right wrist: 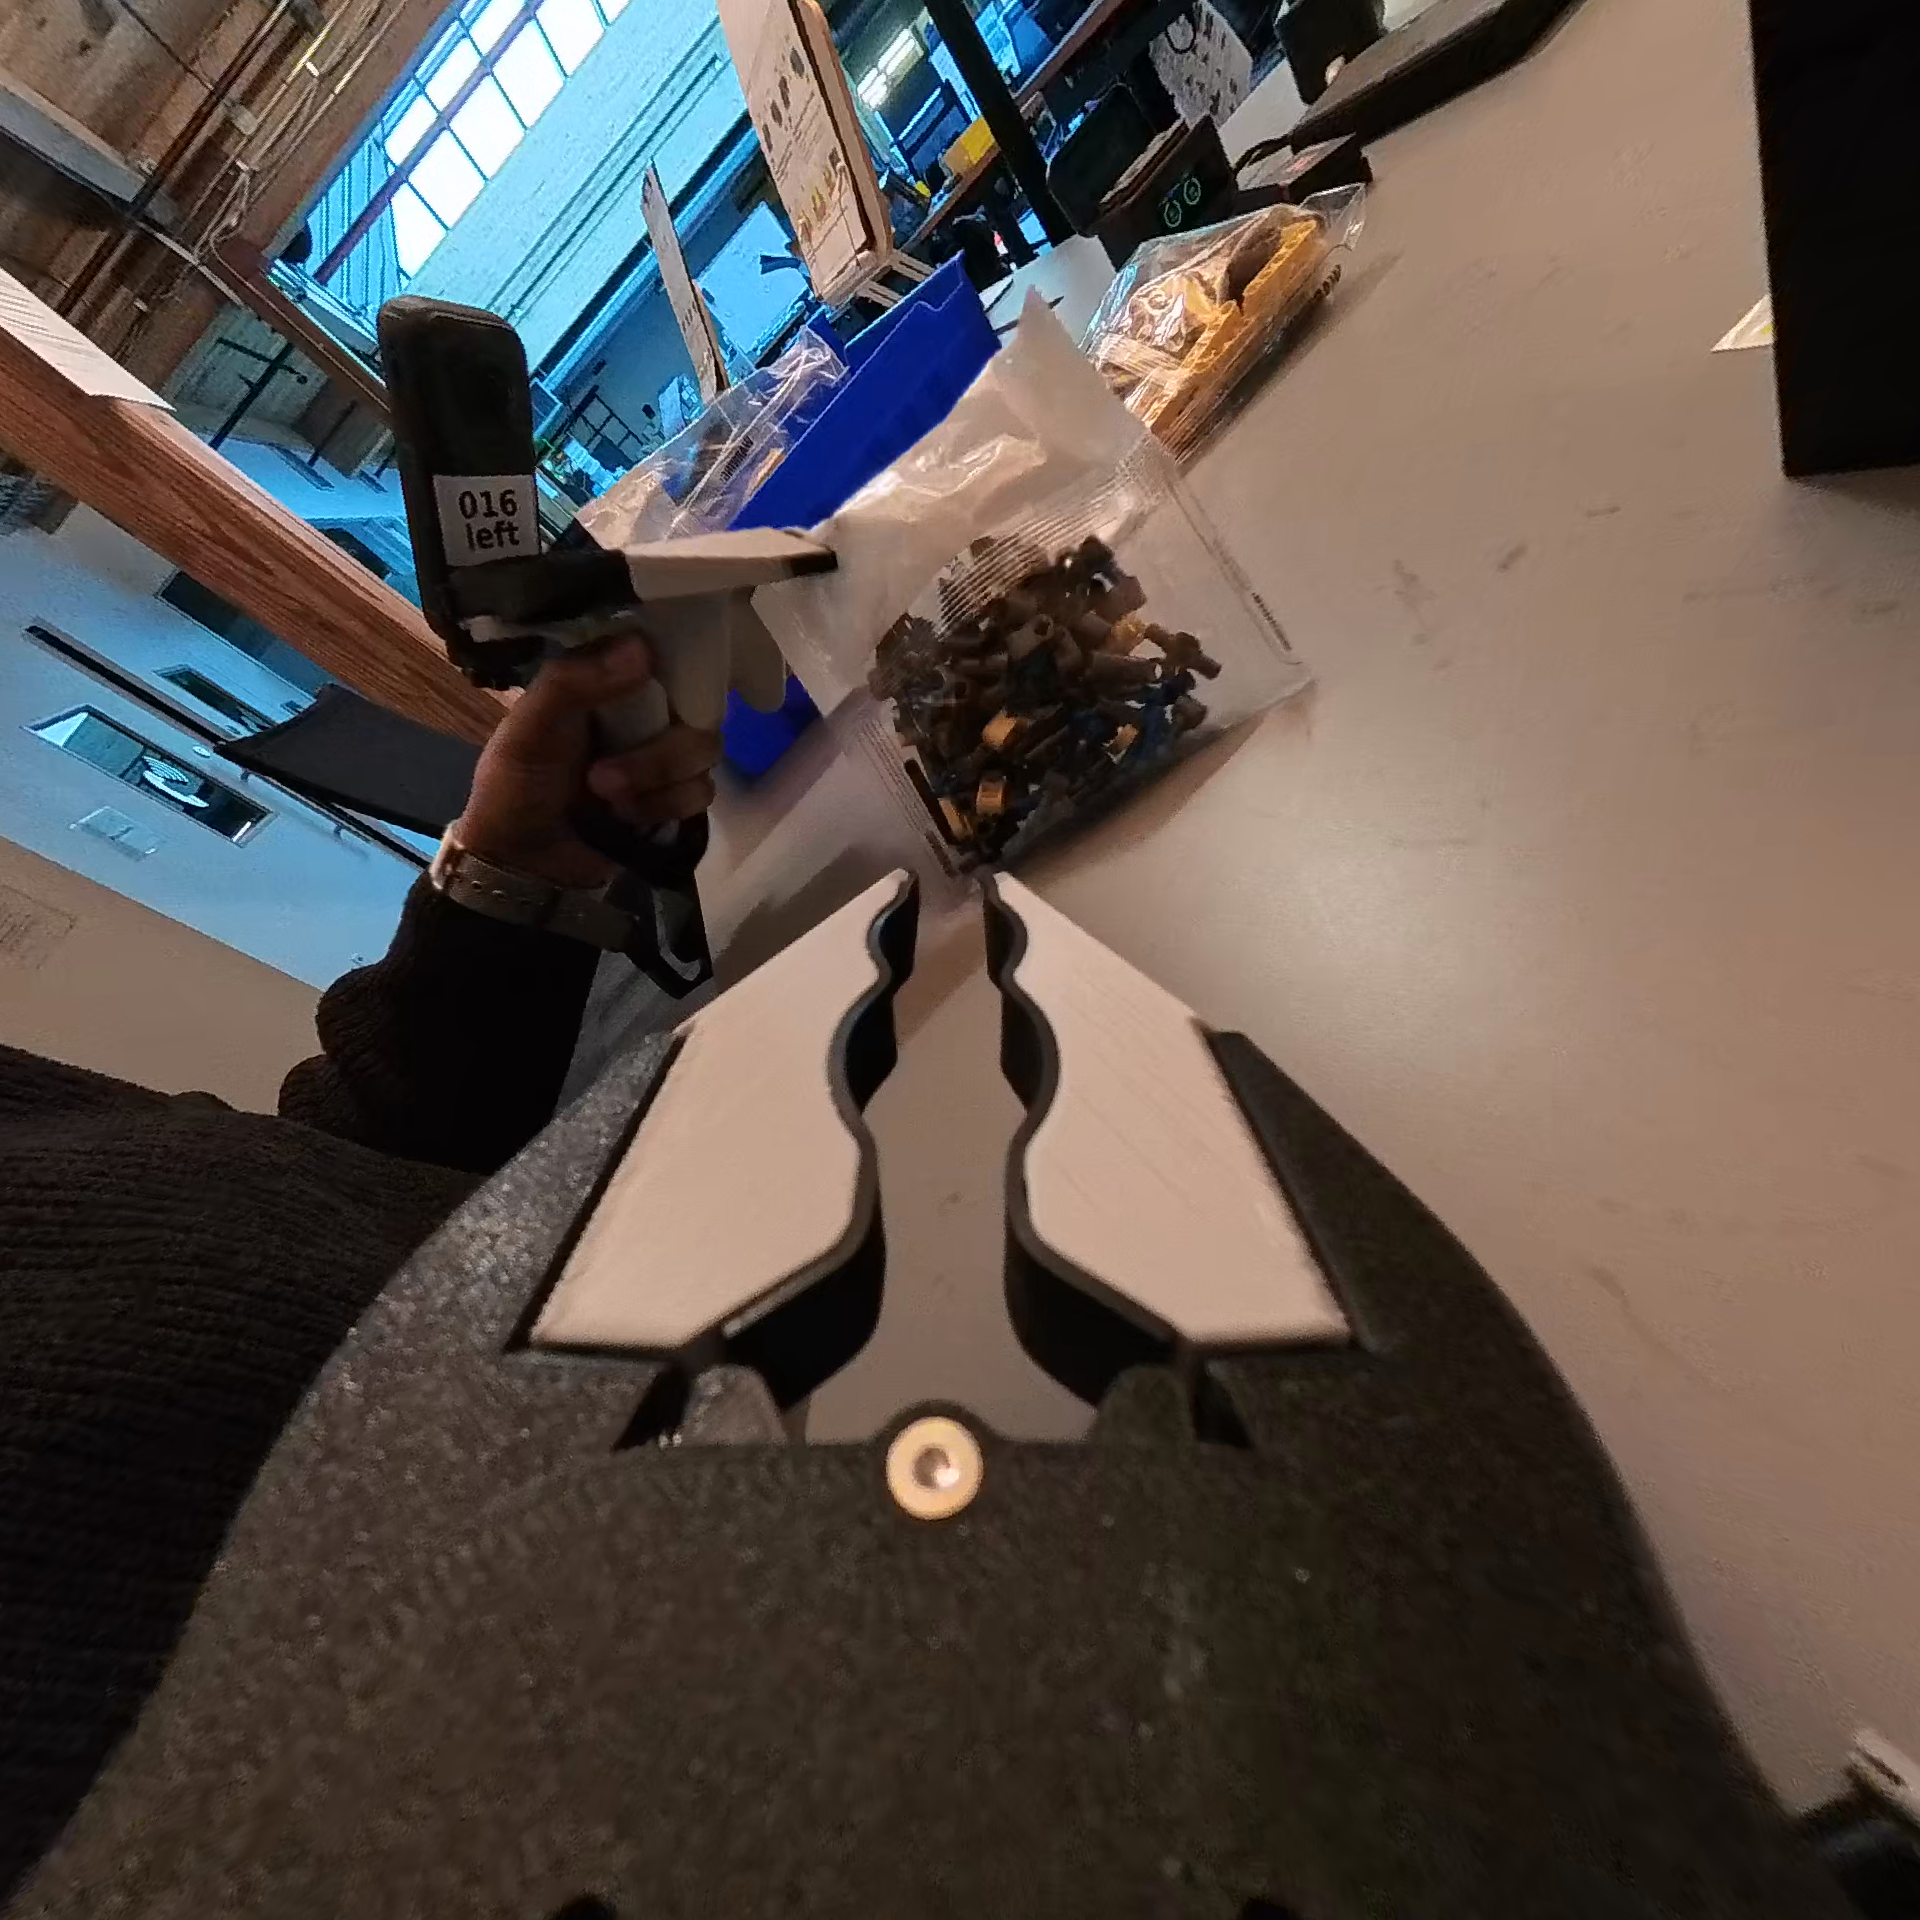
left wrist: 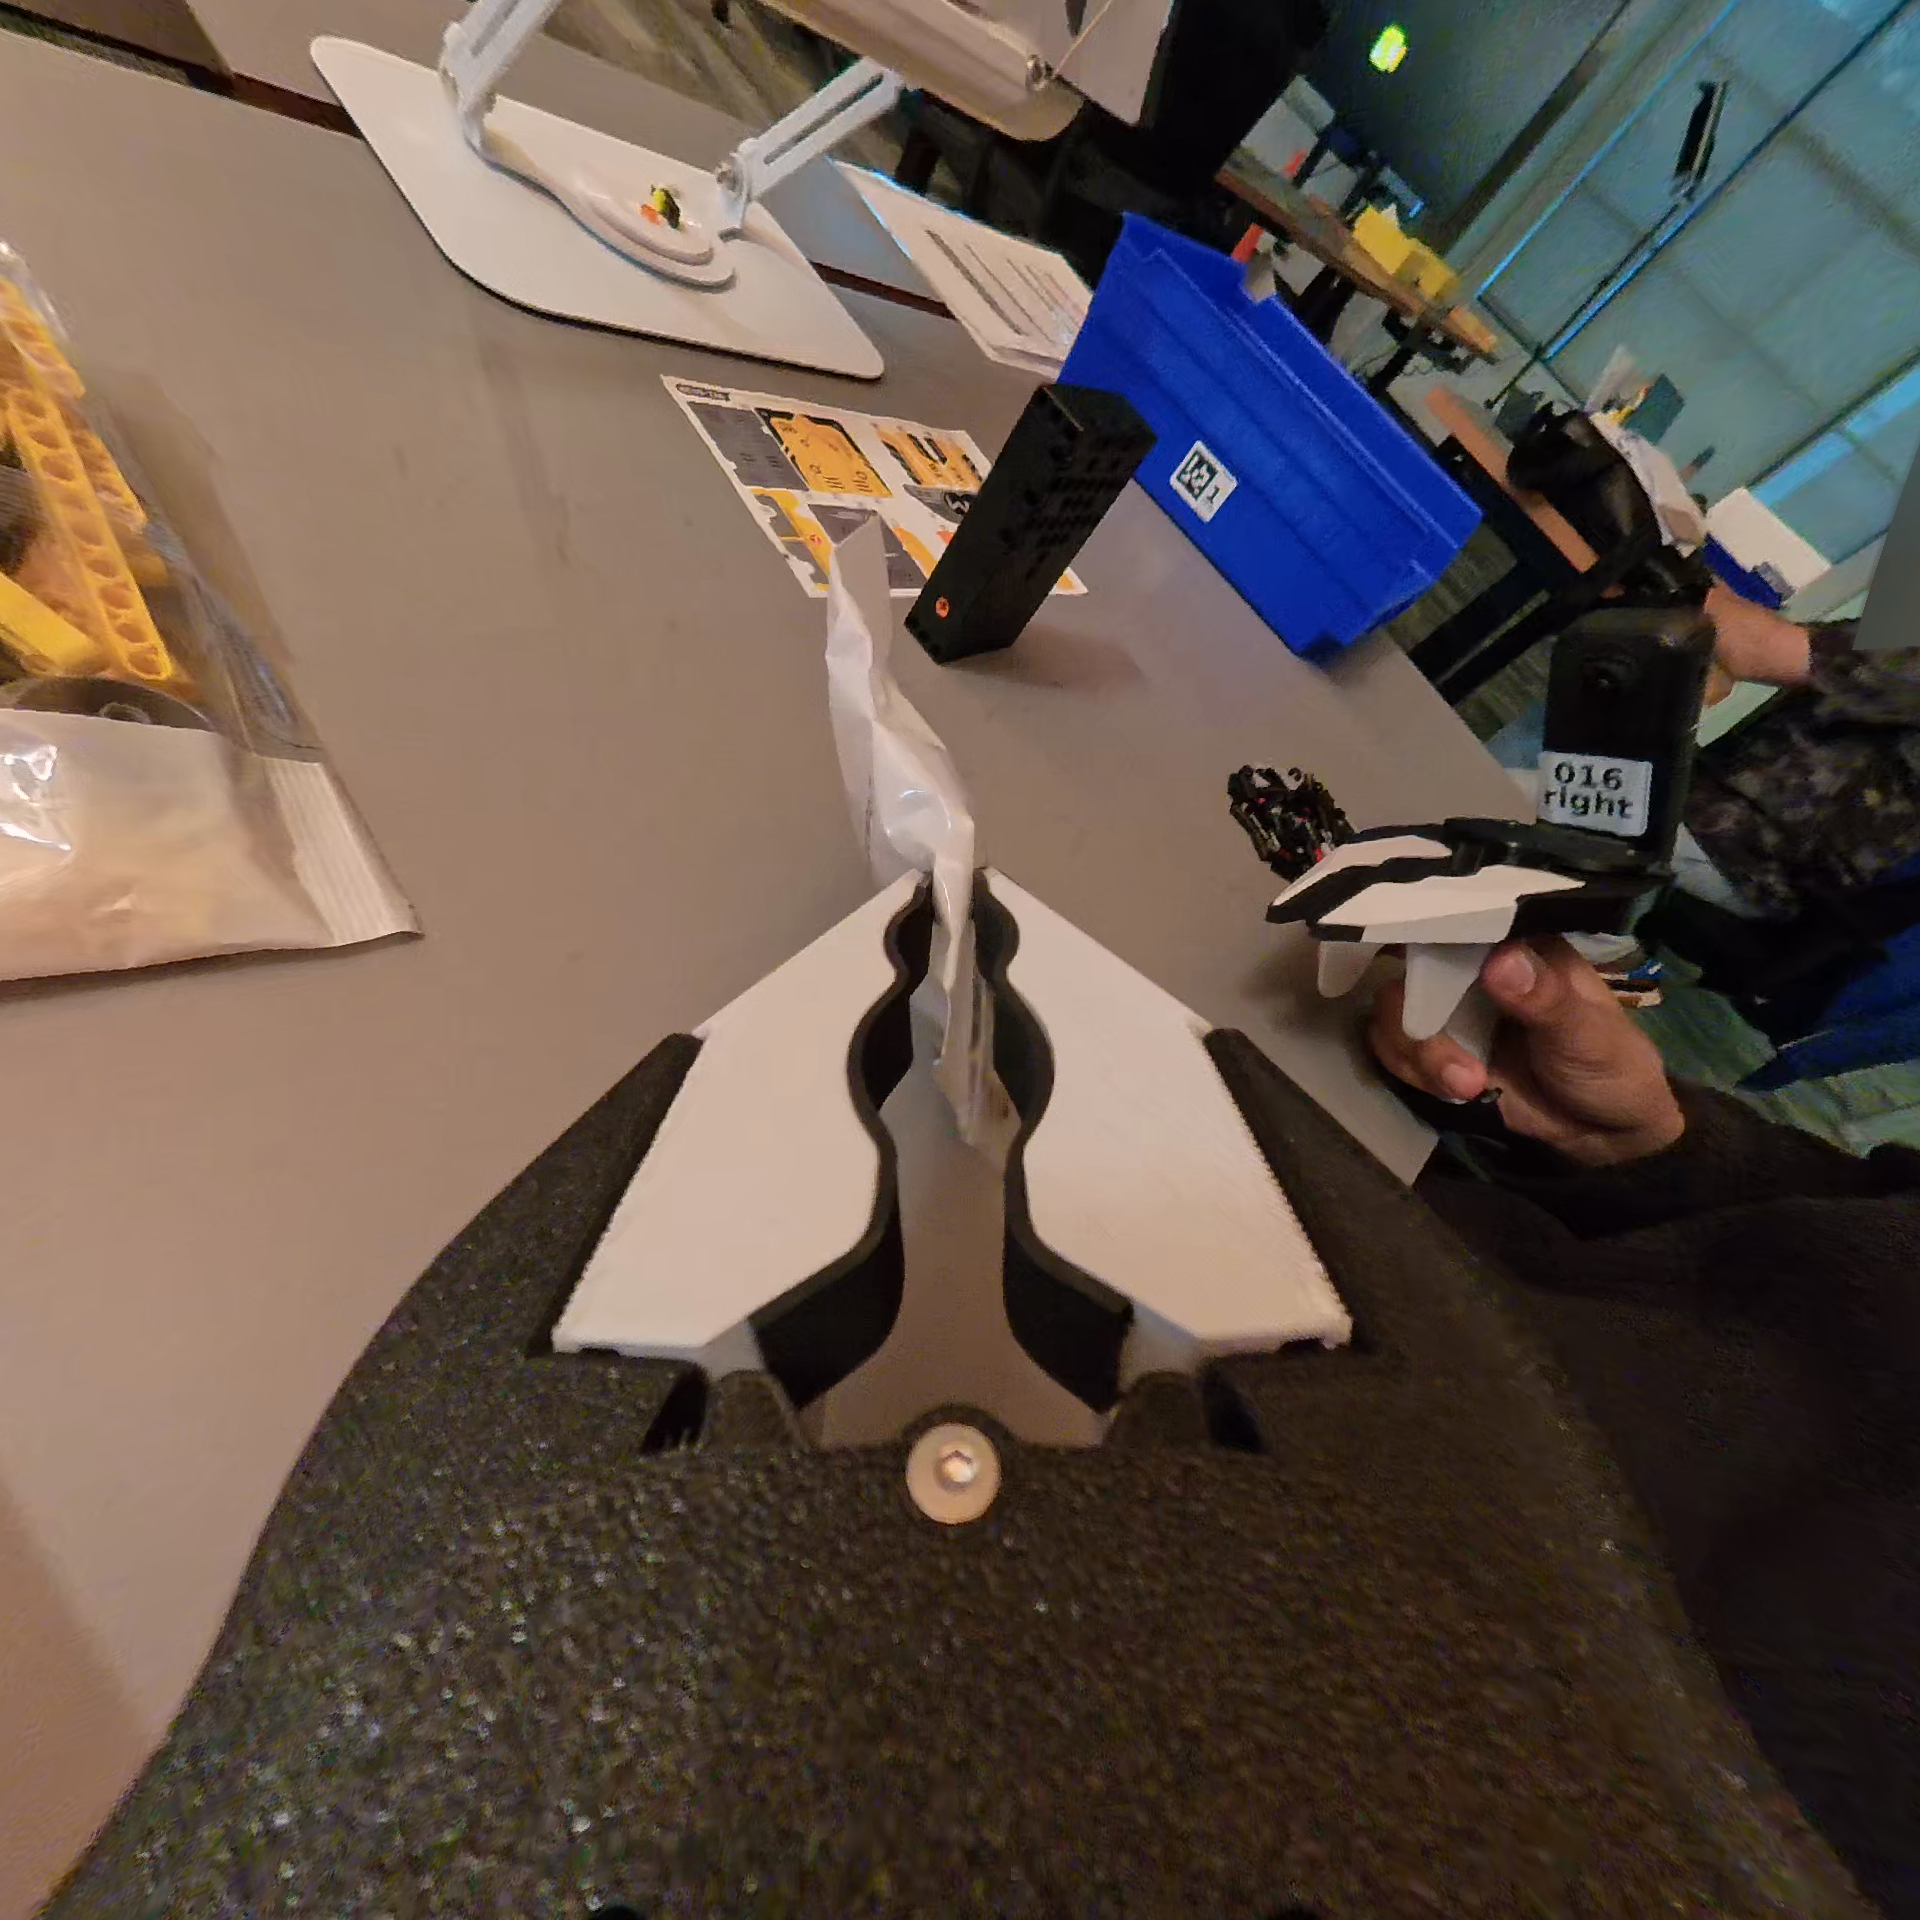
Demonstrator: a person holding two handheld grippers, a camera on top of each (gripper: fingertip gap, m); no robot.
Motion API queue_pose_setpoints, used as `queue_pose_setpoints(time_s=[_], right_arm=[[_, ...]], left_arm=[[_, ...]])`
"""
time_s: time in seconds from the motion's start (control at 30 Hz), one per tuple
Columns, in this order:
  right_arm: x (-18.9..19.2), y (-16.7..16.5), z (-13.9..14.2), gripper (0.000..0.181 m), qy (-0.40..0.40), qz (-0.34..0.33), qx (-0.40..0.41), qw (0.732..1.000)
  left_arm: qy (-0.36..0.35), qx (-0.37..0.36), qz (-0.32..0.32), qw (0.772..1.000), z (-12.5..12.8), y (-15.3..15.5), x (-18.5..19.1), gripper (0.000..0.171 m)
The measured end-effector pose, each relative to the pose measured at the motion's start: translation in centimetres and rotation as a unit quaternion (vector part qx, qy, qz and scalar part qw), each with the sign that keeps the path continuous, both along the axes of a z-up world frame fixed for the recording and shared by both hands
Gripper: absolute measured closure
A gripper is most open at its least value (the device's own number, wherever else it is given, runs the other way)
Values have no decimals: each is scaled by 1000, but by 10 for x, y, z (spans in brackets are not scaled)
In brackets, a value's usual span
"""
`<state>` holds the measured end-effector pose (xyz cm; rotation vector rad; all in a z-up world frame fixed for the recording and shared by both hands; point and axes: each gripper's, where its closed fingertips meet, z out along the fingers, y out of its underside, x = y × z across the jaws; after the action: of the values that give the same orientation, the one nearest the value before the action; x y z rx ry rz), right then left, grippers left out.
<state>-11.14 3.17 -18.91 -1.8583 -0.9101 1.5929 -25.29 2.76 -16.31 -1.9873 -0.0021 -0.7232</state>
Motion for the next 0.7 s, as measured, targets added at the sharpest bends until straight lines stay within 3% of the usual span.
queue_pose_setpoints(time_s=[0.17,0.3,0.43,0.53,0.7], right_arm=[[-4,-5,-4,170,-14,18,-1,1000],[-12,-15,5,171,10,35,18,999],[-26,-23,10,172,25,46,23,998],[-39,-28,10,173,25,59,19,998],[-61,-38,8,172,19,77,10,997]], left_arm=[[-30,36,24,999,28,-5,-11,165],[-4,80,56,995,64,-24,-37,165],[35,138,145,979,113,-59,-100,165],[70,175,243,952,143,-94,-166,165],[113,194,375,900,160,-141,-262,166]])
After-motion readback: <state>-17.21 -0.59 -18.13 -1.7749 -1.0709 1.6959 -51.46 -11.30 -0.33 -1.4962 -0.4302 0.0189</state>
